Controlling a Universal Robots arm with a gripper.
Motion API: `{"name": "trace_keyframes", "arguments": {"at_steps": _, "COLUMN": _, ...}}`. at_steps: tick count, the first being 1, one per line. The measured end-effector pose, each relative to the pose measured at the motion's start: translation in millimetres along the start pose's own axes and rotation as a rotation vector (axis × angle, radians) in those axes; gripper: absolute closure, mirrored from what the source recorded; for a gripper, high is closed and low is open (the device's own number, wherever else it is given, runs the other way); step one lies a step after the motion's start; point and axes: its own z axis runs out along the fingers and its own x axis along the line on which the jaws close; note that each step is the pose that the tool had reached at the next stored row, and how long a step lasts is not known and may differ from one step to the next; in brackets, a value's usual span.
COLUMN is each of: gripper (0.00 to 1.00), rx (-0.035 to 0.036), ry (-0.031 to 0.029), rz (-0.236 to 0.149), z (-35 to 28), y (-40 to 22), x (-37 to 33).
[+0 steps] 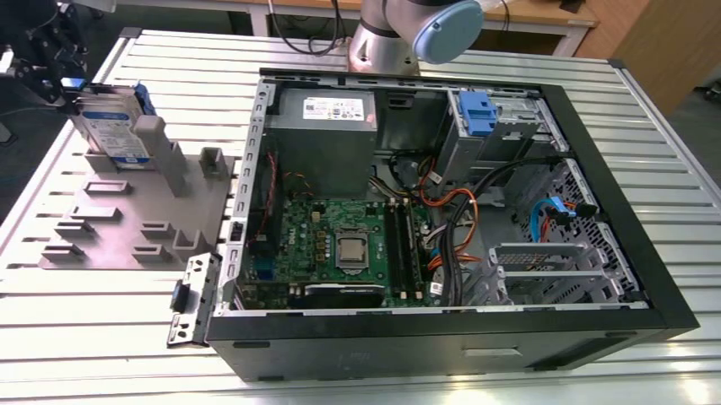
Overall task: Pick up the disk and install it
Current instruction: 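Pick up the disk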
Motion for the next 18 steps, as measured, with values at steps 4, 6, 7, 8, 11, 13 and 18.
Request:
{"name": "trace_keyframes", "arguments": {"at_steps": 4, "gripper": 0.47, "rx": 0.0000, "ry": 0.0000, "rz": 0.000, "z": 4.0, "y": -0.2, "x": 0.4}}
{"name": "trace_keyframes", "arguments": {"at_steps": 6, "gripper": 0.47, "rx": -0.0001, "ry": 0.0000, "rz": 0.002, "z": 4.8, "y": -0.2, "x": 0.5}}
{"name": "trace_keyframes", "arguments": {"at_steps": 7, "gripper": 0.47, "rx": -0.0001, "ry": 0.0001, "rz": 0.002, "z": 4.8, "y": -0.2, "x": 0.5}}
{"name": "trace_keyframes", "arguments": {"at_steps": 8, "gripper": 0.47, "rx": -0.0002, "ry": 0.0001, "rz": 0.002, "z": 4.8, "y": -0.2, "x": 0.5}}
{"name": "trace_keyframes", "arguments": {"at_steps": 11, "gripper": 0.47, "rx": 0.0001, "ry": 0.0000, "rz": 0.002, "z": 4.9, "y": -0.2, "x": 0.5}}
{"name": "trace_keyframes", "arguments": {"at_steps": 13, "gripper": 0.47, "rx": 0.0001, "ry": -0.0001, "rz": 0.002, "z": 5.0, "y": -0.3, "x": 0.5}}
{"name": "trace_keyframes", "arguments": {"at_steps": 18, "gripper": 0.48, "rx": 0.0001, "ry": -0.0001, "rz": 0.002, "z": 5.0, "y": -0.3, "x": 0.5}}
